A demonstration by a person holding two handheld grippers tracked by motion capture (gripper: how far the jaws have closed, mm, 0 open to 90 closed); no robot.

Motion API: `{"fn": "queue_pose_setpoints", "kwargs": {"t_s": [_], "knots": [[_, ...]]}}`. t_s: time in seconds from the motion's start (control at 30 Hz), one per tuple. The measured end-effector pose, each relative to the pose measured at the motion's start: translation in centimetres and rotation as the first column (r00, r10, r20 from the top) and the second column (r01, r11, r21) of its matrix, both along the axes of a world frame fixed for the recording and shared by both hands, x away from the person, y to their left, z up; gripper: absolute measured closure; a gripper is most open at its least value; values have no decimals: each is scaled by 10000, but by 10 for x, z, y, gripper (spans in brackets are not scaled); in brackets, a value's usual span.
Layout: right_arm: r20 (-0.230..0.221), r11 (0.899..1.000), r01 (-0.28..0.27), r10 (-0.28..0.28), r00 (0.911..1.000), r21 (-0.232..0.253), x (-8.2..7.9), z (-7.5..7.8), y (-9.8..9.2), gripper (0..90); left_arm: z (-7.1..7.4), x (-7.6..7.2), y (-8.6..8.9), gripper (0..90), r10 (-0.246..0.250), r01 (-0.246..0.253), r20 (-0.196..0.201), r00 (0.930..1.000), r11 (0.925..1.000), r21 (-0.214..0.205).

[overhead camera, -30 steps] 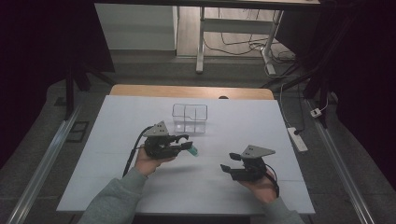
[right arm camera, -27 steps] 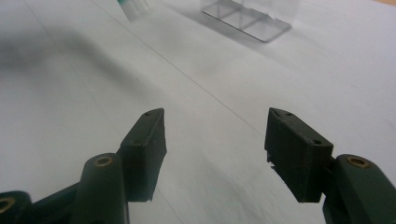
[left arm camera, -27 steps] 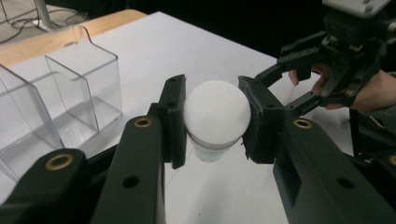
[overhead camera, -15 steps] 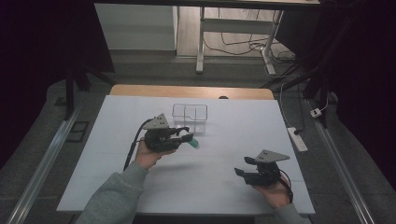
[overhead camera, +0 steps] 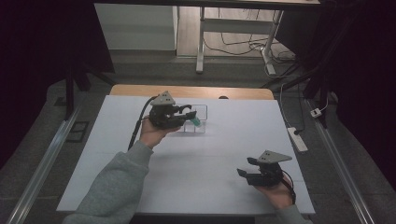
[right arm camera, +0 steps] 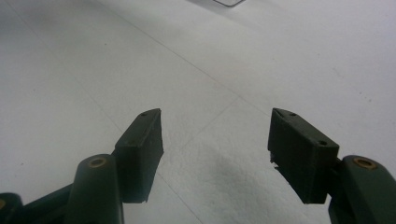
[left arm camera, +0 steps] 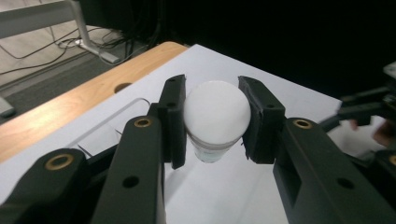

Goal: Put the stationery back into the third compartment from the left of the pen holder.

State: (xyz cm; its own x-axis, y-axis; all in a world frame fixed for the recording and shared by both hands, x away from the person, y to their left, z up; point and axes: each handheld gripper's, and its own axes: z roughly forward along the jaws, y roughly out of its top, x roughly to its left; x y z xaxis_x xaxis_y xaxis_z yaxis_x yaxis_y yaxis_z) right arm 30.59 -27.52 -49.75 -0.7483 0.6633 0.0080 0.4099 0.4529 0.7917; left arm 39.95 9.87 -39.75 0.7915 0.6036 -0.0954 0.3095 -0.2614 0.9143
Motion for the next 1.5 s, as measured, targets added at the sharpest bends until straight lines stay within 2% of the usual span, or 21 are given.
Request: {"fn": "queue_pose_setpoints", "kwargs": {"t_s": [0.1,0.2,0.4,0.5,0.67,0.83,0.87,0.9,0.93,1.03,1.13,1.4,1.43,1.5], "knots": [[4,10000,2,-2,10000,-32,1,0,0,351,1,12,-6,637,122,-124,60,9999,9995,302],[-9,10000,-4,4,10000,-53,1,0,0,350,-1,26,-12,637,288,-281,-107,9995,9982,534],[-7,10000,-5,5,10000,-75,1,-1,1,351,-8,48,-16,637,625,-595,-490,9968,9964,606],[-40,9999,-22,21,10000,-98,2,-1,1,350,-11,55,-19,637,751,-703,-562,9956,9940,832],[-53,9999,-69,68,10000,-134,3,-2,2,350,-19,63,-23,636,824,-754,-860,9929,9938,820],[-35,9999,-63,63,10000,-107,3,-1,2,349,-27,69,-30,627,938,-819,-985,9907,9896,1181],[-31,9999,-67,66,10000,-101,3,-1,2,349,-28,70,-30,598,836,-715,-1120,9902,9916,1081],[-37,9999,-70,70,10000,-105,3,-1,2,348,-28,70,-30,475,849,-713,-1301,9879,9918,1065],[-40,9999,-73,73,10000,-114,3,-1,2,349,-28,69,-29,391,908,-755,-1365,9865,9907,1132],[-41,9999,-84,83,10000,-108,3,-2,2,348,-24,64,-25,315,781,-619,-1272,9888,9900,1265],[-75,9999,-86,85,9999,-131,3,-2,2,347,-22,56,-18,316,770,-616,-1042,9916,9878,1432],[1,9998,-54,54,10000,-203,3,-2,2,347,-27,31,4,320,436,-270,-1027,9938,9871,1577],[-5,9998,-48,48,10000,-210,3,-2,2,347,-29,26,7,319,430,-261,-1048,9936,9872,1574],[-16,9998,-11,11,10000,-181,3,-2,2,347,-32,15,15,321,329,-173,-1210,9921,9916,1283]]}}
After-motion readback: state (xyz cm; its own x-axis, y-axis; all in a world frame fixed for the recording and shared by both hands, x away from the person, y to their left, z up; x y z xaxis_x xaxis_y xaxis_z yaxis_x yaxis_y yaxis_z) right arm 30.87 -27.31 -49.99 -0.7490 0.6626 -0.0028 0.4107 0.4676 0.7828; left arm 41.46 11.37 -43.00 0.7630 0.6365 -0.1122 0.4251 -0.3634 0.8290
